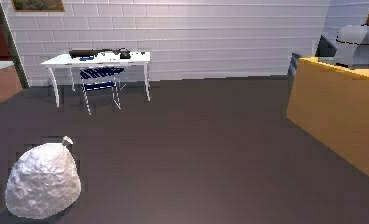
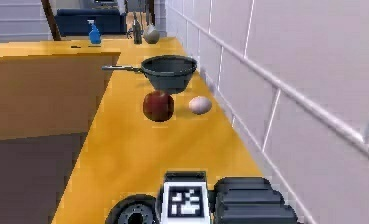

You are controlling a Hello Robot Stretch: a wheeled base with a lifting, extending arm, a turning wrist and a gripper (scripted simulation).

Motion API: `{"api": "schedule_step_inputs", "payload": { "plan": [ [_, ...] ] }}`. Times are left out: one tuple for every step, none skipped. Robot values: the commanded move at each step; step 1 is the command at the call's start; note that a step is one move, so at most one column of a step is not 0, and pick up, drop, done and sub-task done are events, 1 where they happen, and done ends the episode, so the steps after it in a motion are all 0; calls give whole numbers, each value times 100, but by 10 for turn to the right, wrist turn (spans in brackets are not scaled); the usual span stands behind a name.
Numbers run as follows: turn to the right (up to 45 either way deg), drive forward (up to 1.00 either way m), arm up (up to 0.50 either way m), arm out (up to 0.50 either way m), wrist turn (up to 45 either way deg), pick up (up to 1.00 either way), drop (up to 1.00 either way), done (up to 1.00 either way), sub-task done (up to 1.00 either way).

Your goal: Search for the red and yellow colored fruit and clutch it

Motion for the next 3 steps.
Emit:
{"api": "schedule_step_inputs", "payload": {
  "plan": [
    [0,0,0,44,0,0,0,0,0],
    [0,0,0,0,450,0,0,0,0],
    [0,0,0,0,450,0,0,0,0]
  ]
}}
